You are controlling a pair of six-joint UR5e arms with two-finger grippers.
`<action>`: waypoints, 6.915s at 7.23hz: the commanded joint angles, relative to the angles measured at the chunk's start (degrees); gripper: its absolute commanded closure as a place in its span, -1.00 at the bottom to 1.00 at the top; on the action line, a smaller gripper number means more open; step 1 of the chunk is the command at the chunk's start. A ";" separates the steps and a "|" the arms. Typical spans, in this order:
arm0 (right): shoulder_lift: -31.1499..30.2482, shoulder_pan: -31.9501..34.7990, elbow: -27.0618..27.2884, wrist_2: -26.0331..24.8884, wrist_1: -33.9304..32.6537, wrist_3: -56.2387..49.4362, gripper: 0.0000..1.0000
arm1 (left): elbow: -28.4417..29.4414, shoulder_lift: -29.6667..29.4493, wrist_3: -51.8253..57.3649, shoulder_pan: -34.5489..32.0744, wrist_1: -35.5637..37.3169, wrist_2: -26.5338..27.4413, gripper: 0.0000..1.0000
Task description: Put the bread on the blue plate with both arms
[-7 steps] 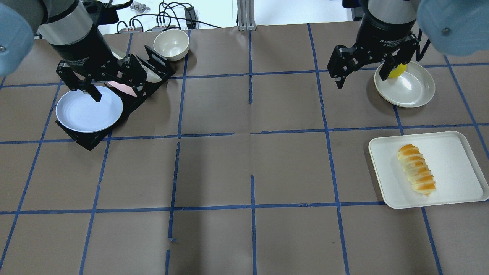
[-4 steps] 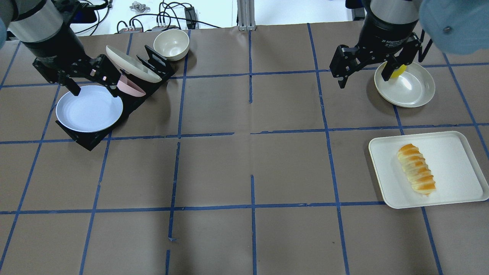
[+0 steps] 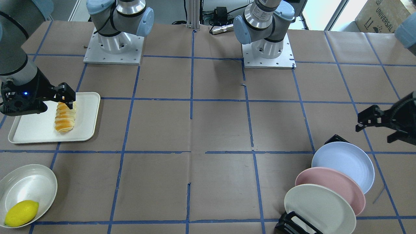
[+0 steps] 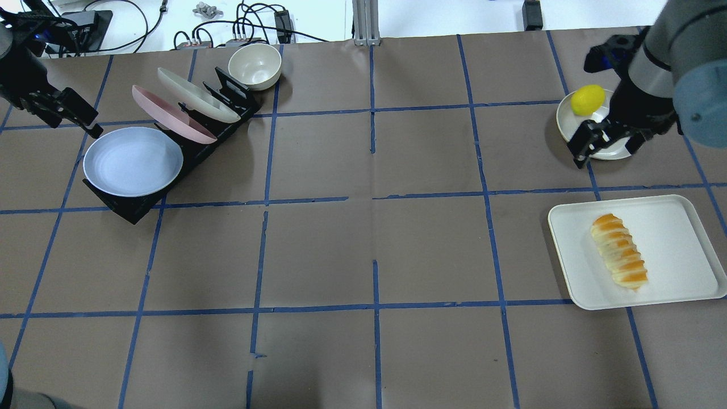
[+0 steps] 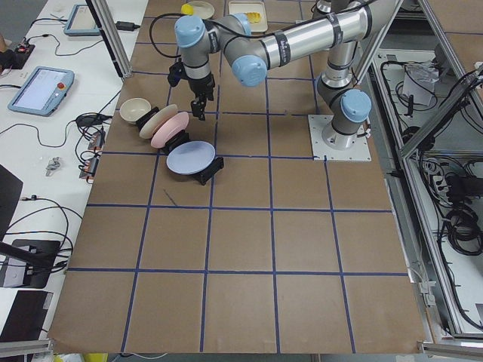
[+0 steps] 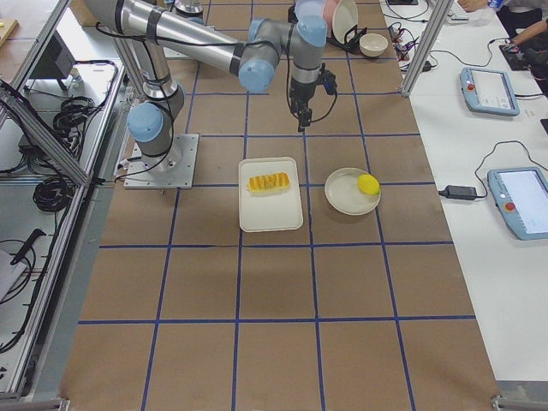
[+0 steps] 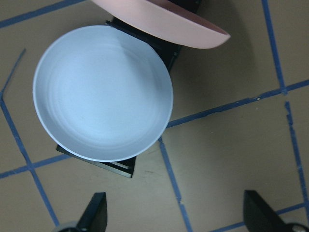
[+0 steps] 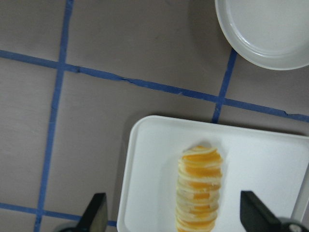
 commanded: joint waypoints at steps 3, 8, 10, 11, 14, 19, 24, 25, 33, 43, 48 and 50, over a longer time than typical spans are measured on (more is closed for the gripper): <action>2.09 -8.22 15.78 0.40 -17.74 -2.25 -0.89 | 13.90 -19.76 9.14 5.28 -0.38 -3.95 -1.00; 8.59 -9.53 16.06 0.40 -20.38 -2.43 -0.86 | 13.21 -24.70 5.45 5.45 -0.56 -6.41 -0.56; 10.53 -9.63 16.14 0.40 -22.67 -2.34 -0.83 | 13.82 -24.10 5.02 5.28 -2.22 -6.33 0.75; 10.54 -9.63 16.32 0.58 -22.67 -2.17 -0.46 | 13.91 -23.83 4.05 5.28 -2.23 -6.24 0.88; 9.49 -9.19 17.99 -0.30 -23.98 -4.80 0.91 | 14.69 -22.61 3.96 5.11 -2.14 -6.59 0.94; -11.22 -3.05 14.06 1.36 -9.90 -0.18 0.90 | 17.16 -15.06 3.88 4.14 -17.14 -5.89 0.94; -5.41 19.34 -15.70 -3.80 18.43 24.88 0.88 | -2.13 2.87 -22.09 -14.18 -14.93 -6.50 0.94; -1.11 22.77 -22.81 -3.73 23.51 31.34 0.88 | -6.35 2.98 -27.89 -21.02 -6.79 -6.51 0.94; 6.41 24.56 -31.42 2.86 29.71 33.34 0.90 | -11.57 -9.41 -47.02 -37.25 22.47 -11.51 0.85; 26.07 36.15 -21.03 6.12 -9.72 45.73 0.88 | -9.30 14.76 -45.70 -29.26 -2.50 0.44 -1.00; 32.33 39.33 -24.01 6.03 -14.85 50.57 0.88 | -3.22 13.10 -41.83 -24.69 -13.04 -0.17 -1.00; 32.68 39.77 -24.20 5.76 -14.68 50.57 -0.08 | -2.70 11.42 -42.97 -26.26 -13.21 -0.09 -1.00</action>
